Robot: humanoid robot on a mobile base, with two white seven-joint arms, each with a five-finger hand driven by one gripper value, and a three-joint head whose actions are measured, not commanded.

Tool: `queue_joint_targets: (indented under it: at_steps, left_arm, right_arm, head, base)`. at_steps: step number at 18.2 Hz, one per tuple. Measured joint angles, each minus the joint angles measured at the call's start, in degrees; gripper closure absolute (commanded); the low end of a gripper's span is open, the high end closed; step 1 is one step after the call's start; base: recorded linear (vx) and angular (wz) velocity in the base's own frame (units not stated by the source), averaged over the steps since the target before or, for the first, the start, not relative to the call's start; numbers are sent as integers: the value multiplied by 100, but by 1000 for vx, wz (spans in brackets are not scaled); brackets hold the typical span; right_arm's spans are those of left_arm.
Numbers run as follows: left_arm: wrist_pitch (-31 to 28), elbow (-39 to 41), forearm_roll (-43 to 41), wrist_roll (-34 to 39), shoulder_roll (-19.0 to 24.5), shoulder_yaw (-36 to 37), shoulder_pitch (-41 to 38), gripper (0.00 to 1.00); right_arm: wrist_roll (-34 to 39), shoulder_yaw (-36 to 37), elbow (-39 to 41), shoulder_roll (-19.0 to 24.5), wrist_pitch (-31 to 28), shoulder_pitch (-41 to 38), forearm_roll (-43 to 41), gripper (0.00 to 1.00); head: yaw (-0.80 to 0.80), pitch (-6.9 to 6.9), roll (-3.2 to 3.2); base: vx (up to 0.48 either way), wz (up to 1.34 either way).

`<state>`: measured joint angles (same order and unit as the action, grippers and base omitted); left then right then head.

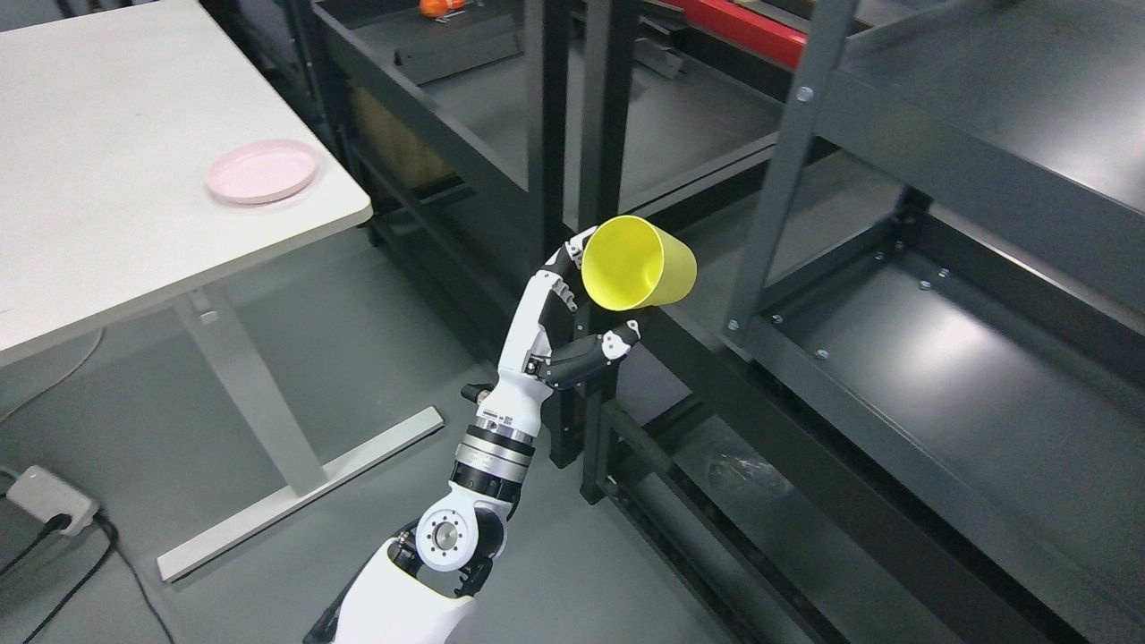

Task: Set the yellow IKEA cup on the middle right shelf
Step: 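Hold the cup in the left hand while turning toward the black shelves, then extend the left hand with the cup up onto the shelf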

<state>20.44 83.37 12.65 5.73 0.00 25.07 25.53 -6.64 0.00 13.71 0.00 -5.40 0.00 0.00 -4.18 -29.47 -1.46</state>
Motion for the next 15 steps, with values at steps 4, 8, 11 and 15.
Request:
queue_joint_targets:
  at_steps: [4,8,11,15]
  left_arm:
    - [0,3,0,-1,0,5,2,100]
    - [56,12,0,-6,0,10,4,100]
    - [137,25,0,-6,0,11,5,100]
    - [549,94,-2,-38,0,50,11,100]
  right_arm:
    - [0,0,0,0,0,-2,0,1]
    - [0,0,0,0,0,-3,0,1]
    - [0,0,1,0,0,0,0,1]
    - [0,0,1,0,0,0,0,1]
  head:
    - [0,0,0]
    - [0,0,0]
    - [0,1,0]
    - [0,1,0]
  base:
    - [-92,-623]
    - [-84,-510]
    - [-41,-224]
    - [-35,-192]
